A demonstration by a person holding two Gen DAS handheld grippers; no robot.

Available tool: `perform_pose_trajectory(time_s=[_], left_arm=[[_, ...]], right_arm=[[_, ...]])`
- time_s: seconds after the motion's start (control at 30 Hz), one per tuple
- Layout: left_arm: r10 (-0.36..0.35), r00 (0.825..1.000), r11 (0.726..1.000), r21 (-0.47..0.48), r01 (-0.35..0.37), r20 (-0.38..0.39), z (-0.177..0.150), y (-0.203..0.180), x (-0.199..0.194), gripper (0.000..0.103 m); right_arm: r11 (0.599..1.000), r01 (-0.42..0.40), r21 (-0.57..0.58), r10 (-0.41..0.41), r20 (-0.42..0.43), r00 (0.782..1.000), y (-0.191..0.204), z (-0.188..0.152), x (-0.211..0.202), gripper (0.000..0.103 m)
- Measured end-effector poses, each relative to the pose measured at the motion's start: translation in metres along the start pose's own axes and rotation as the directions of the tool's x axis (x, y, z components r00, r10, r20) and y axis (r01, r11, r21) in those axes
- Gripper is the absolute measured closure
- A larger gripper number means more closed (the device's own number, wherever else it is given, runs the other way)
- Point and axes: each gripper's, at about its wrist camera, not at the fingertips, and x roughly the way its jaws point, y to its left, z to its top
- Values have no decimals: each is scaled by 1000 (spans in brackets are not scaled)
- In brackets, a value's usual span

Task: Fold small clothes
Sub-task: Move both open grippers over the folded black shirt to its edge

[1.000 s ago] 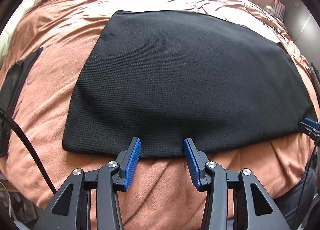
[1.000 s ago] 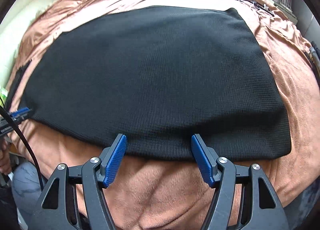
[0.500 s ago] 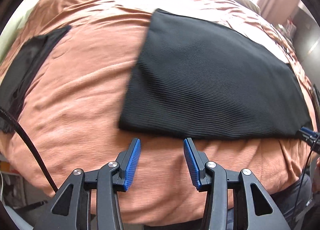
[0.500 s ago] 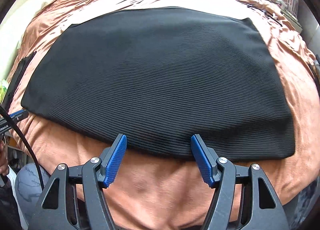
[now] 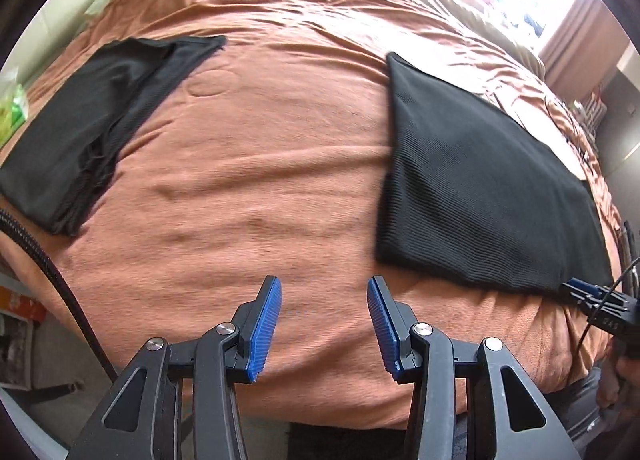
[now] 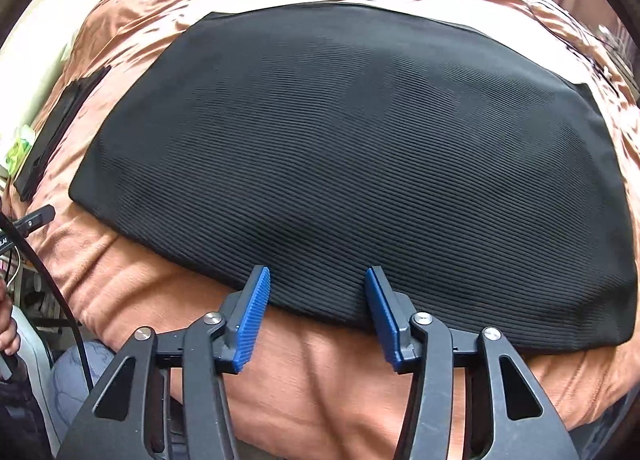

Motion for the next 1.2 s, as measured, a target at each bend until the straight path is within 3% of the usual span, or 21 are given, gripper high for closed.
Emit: perform_pose_trajectory(time_s=[0.33, 0.57, 0.97, 1.2], left_arm=[[-28, 1000, 997, -78, 29, 13, 0, 38, -7, 56], [-69, 997, 992, -103, 71, 19, 2, 40, -7, 56], [-149, 989, 986, -80, 147, -23, 13, -7, 16, 56], [-111, 993, 991, -74, 109, -25, 17, -26, 31, 56]], right_arm=[[999, -12, -53, 12, 1, 1000, 55, 23, 22, 61], [997, -60, -56, 62, 29, 998, 66, 29, 20, 61], [999, -9, 43, 7, 44, 999, -3, 18, 11, 62], [998, -15, 68, 13, 28, 1000, -24, 11, 12, 80]])
